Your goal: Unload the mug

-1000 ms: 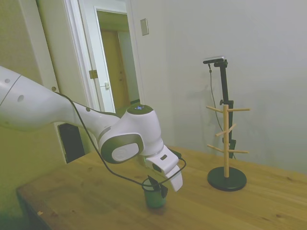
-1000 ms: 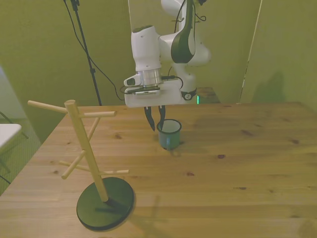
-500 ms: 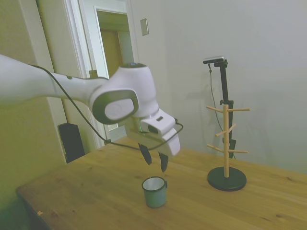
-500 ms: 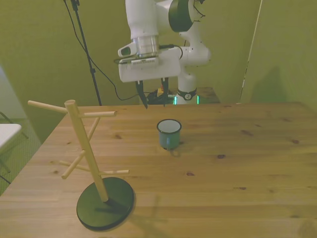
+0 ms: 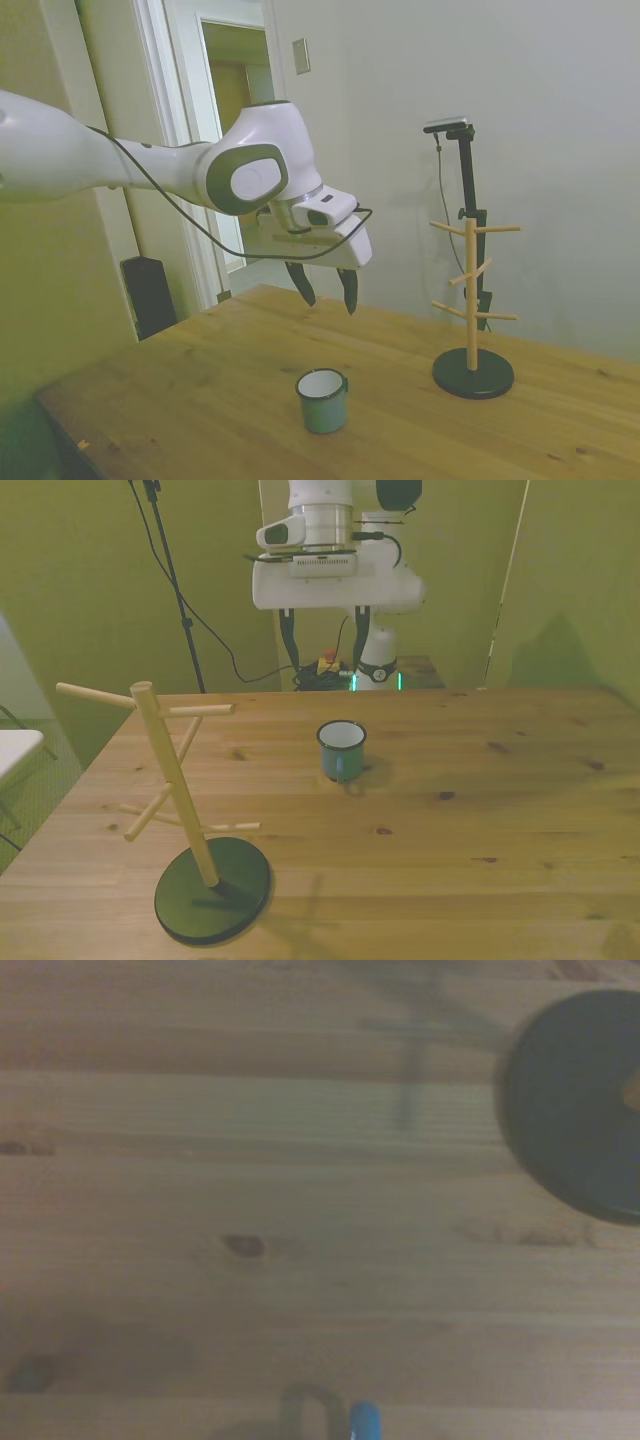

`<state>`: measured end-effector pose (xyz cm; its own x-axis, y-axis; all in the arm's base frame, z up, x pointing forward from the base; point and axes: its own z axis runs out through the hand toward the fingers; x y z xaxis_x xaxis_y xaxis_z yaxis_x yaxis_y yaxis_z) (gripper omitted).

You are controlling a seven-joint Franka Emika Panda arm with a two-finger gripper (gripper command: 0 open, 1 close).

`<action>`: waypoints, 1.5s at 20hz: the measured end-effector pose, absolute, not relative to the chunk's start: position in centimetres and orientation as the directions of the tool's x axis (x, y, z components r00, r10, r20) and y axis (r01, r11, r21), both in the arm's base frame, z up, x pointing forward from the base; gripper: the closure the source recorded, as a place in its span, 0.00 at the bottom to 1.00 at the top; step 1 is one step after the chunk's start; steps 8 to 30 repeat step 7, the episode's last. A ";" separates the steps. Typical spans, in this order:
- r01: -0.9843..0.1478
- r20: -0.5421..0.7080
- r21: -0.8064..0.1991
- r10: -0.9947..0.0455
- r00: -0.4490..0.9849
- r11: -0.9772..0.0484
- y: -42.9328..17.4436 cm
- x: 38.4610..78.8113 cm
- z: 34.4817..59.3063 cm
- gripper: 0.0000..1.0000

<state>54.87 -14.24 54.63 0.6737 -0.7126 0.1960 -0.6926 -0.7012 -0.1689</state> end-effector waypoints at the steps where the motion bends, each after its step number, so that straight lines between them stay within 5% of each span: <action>1: -0.691 0.196 -0.170 -0.711 0.676 -0.703 -13.6 55.6 54.3 0.00; 30: -0.666 0.194 -0.188 -0.692 0.696 -0.722 -11.0 56.8 54.4 0.00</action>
